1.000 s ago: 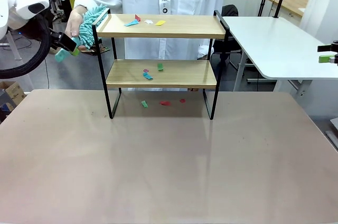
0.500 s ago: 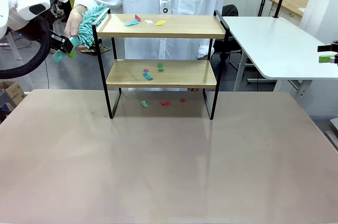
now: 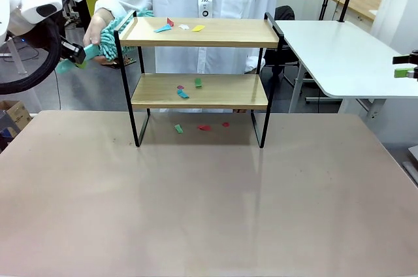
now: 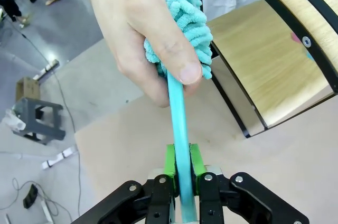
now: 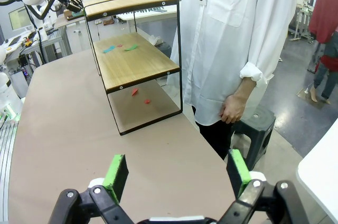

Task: Clean the shelf.
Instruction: Pick up the Duster handed by the human.

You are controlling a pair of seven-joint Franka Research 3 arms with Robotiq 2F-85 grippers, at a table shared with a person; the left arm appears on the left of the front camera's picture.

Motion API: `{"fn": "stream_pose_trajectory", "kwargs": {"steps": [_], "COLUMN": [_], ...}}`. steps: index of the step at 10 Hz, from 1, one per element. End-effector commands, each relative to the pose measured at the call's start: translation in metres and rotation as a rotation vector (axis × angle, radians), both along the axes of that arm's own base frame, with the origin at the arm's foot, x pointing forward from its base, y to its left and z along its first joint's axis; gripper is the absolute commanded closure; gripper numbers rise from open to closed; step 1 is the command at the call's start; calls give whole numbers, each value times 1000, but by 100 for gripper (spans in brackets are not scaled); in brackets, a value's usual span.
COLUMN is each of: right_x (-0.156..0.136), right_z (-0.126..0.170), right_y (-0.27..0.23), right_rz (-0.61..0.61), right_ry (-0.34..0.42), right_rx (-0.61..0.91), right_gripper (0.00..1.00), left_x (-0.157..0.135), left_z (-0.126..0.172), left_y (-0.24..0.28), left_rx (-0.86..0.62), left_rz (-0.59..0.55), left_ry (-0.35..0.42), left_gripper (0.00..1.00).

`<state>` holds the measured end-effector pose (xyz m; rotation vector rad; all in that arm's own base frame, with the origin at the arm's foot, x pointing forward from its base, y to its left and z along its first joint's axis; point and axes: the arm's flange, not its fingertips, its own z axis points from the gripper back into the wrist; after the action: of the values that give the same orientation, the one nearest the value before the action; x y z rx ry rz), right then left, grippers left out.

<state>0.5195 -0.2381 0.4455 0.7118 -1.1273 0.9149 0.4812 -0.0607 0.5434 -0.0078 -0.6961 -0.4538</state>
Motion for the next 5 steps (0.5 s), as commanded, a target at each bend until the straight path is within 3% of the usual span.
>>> {"fn": "stream_pose_trajectory", "kwargs": {"steps": [1,3,4,5], "right_x": [1,1,1,1], "right_z": [1,1,1,1], "right_y": [1,1,1,1], "right_rz": [-5,-5,-5,-5], "right_ry": [-4,-4,-4,-4], "right_rx": [-7,-7,-7,-7], "right_gripper": [0,0,0,0], "left_x": [-2,-2,1,1], "left_z": [2,6,2,2], "left_y": [-2,7,2,2], "left_rx": [18,9,9,9], "left_rz": [58,95,30,30], "left_ry": [-26,-85,-15,-15], "left_gripper": [100,100,89,89]}}
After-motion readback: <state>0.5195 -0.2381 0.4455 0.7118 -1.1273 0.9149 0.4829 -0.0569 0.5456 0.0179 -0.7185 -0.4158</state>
